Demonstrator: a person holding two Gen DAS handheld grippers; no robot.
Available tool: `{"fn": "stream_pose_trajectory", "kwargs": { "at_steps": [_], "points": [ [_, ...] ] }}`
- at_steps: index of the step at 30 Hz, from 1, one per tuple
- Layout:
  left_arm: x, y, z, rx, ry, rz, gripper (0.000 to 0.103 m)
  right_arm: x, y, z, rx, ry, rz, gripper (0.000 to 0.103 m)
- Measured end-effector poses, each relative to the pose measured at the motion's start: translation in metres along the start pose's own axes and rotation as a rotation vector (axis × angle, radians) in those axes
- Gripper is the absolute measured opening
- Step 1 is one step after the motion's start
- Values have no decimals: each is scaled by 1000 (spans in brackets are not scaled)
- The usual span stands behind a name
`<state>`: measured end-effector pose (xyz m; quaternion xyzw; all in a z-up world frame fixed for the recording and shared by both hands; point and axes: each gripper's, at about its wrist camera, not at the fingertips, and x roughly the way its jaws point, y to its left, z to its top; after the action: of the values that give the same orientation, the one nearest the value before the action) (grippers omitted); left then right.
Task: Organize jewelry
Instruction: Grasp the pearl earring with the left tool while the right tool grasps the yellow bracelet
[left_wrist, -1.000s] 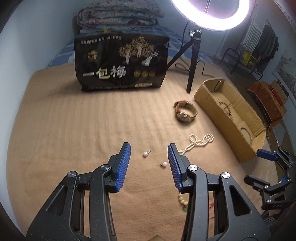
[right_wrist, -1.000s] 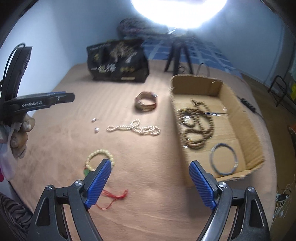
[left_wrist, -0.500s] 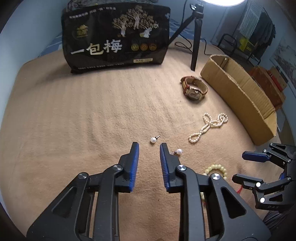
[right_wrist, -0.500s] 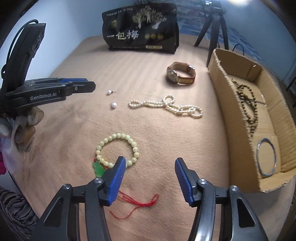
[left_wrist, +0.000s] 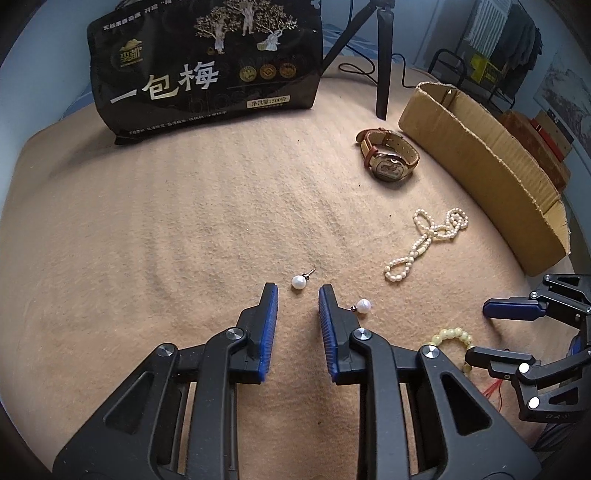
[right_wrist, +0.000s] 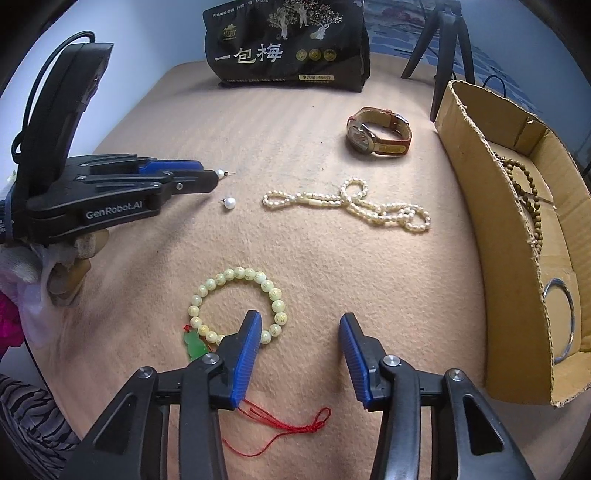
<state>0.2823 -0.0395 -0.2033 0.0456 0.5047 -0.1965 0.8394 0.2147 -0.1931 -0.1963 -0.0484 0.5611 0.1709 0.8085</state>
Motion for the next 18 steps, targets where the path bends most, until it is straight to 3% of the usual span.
{"fn": "stream_pose_trajectory", "kwargs": {
  "at_steps": [6, 8, 14, 18],
  "points": [
    [6, -2, 3, 5, -3, 4, 22, 5, 2, 3, -4, 2, -3, 45],
    [9, -3, 5, 8, -3, 6, 16, 6, 3, 4, -6, 2, -5, 45],
    [14, -4, 6, 14, -3, 12, 8, 11, 9, 4, -38, 6, -25, 42],
    [14, -5, 5, 18, -8, 19, 6, 14, 13, 6, -59, 7, -34, 32]
  ]
}}
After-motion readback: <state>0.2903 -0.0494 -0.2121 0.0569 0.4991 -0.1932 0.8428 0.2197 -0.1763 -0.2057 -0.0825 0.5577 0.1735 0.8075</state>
